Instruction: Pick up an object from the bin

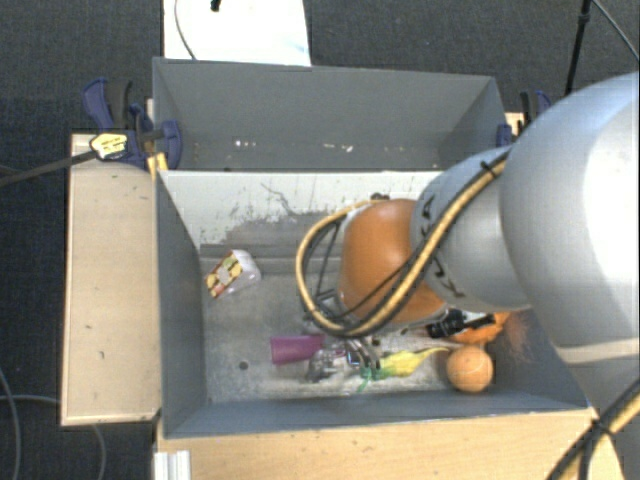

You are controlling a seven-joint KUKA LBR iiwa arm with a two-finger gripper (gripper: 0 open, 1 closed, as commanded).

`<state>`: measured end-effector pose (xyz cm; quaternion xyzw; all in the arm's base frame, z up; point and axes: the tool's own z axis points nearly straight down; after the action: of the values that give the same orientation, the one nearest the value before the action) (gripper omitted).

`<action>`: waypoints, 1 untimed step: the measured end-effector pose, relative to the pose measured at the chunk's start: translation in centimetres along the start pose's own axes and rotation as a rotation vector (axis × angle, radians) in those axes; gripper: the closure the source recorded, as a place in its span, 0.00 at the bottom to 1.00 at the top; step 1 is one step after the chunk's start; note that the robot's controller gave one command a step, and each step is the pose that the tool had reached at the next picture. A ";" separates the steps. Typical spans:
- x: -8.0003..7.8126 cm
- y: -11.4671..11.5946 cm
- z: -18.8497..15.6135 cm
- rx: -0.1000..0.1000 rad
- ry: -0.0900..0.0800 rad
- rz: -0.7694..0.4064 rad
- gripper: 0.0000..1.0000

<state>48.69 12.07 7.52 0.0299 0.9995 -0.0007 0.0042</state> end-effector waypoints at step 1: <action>0.1 -0.9 0.0 -0.011 -0.001 -0.018 1.00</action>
Offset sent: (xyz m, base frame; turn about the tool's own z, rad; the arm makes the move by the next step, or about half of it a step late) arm -0.0031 0.0114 -0.0052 0.0233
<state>48.55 11.15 7.50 0.0206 0.9998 0.0048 0.0049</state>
